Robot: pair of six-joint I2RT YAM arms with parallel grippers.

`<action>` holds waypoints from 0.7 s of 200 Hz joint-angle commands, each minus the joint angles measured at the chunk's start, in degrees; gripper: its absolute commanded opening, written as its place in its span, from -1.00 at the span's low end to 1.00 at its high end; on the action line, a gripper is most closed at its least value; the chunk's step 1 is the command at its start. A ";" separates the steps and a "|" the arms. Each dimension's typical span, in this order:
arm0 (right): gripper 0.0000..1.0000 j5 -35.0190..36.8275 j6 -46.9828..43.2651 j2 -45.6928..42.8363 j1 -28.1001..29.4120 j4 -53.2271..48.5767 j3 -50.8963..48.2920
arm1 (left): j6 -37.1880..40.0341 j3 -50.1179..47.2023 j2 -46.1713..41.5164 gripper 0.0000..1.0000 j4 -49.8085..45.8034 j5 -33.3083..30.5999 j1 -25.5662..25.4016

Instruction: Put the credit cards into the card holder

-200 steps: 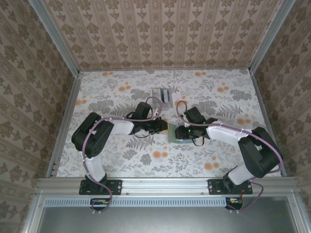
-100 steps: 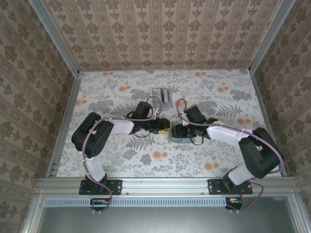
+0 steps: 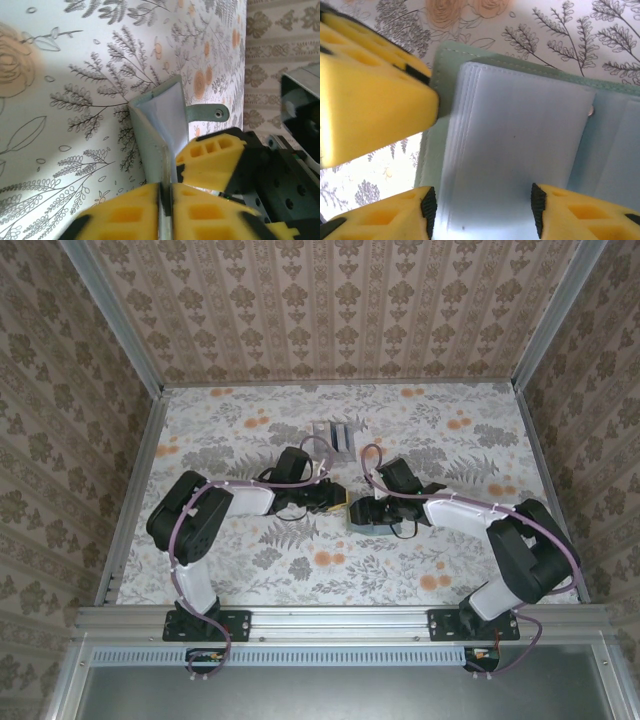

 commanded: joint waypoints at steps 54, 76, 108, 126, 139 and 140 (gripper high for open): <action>-0.03 0.89 -1.12 3.33 -0.09 -1.46 1.64 | 0.16 1.32 1.47 -1.00 1.70 1.77 0.21; -0.18 1.46 -0.30 2.41 -0.25 -0.67 0.91 | 0.56 0.91 1.12 -1.00 1.02 1.41 0.41; -0.22 2.53 -0.02 0.95 -0.71 -1.30 0.05 | 0.77 0.30 0.79 -1.00 0.63 1.09 0.73; -0.17 2.91 0.20 -0.31 -0.86 -1.50 -0.60 | 0.86 -0.47 0.42 -1.00 0.62 0.55 0.94; -0.22 3.08 0.24 -1.53 -1.05 -0.93 -1.50 | 0.91 -0.84 0.29 -1.00 0.72 0.36 1.00; -0.23 3.08 0.29 -1.62 -1.07 -0.86 -1.54 | 0.87 -0.84 0.29 -1.00 0.72 0.40 1.00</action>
